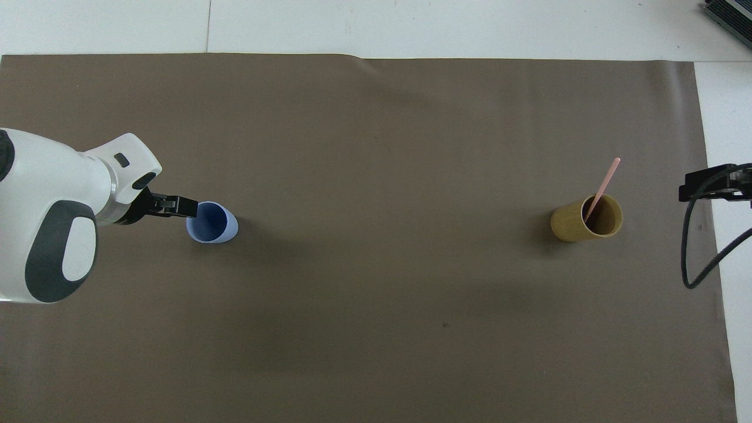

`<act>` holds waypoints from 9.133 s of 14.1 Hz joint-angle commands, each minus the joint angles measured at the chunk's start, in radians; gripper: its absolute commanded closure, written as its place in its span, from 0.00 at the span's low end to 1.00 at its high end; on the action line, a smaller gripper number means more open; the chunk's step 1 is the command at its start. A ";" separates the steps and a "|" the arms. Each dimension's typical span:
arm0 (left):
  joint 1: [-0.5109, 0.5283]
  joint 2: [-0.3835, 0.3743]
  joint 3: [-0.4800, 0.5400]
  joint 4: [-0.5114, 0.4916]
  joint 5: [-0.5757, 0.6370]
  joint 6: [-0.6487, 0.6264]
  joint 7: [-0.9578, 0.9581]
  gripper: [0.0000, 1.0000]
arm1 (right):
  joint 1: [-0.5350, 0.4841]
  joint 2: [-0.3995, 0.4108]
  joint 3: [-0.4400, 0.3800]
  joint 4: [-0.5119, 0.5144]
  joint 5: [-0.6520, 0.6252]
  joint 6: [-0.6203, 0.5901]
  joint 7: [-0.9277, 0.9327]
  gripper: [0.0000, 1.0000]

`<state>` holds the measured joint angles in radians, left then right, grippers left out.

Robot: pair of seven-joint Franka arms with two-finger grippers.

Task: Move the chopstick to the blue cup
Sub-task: 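Move the left gripper forward to the blue cup, then grasp the blue cup rim with the left gripper, then slide the blue cup toward the tan cup while the right gripper reaches, then release the cup with the left gripper while the right gripper grasps the stick, then lift the stick with the right gripper while the left gripper retracts, then carry the pink stick over the blue cup with the right gripper, then lower the stick into the blue cup and open the right gripper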

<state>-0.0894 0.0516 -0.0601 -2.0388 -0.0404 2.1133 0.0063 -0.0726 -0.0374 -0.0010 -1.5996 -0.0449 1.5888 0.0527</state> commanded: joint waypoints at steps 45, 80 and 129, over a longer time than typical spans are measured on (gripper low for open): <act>-0.510 0.300 0.002 0.262 0.060 0.082 -0.387 1.00 | 0.054 0.226 -0.013 -0.028 0.070 0.310 -0.140 0.08; 0.031 -0.070 0.017 0.517 0.045 -0.599 0.118 0.00 | 0.103 -0.151 -0.008 -0.204 0.080 0.410 -0.162 1.00; 0.040 -0.121 0.022 0.526 0.040 -0.667 0.179 0.00 | 0.551 0.001 0.010 -0.272 -0.023 0.670 0.383 0.00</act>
<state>-0.0657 -0.0438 -0.0313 -1.4871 0.0029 1.4410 0.1675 0.5185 0.0145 0.0099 -1.8925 -0.0645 2.4023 0.3994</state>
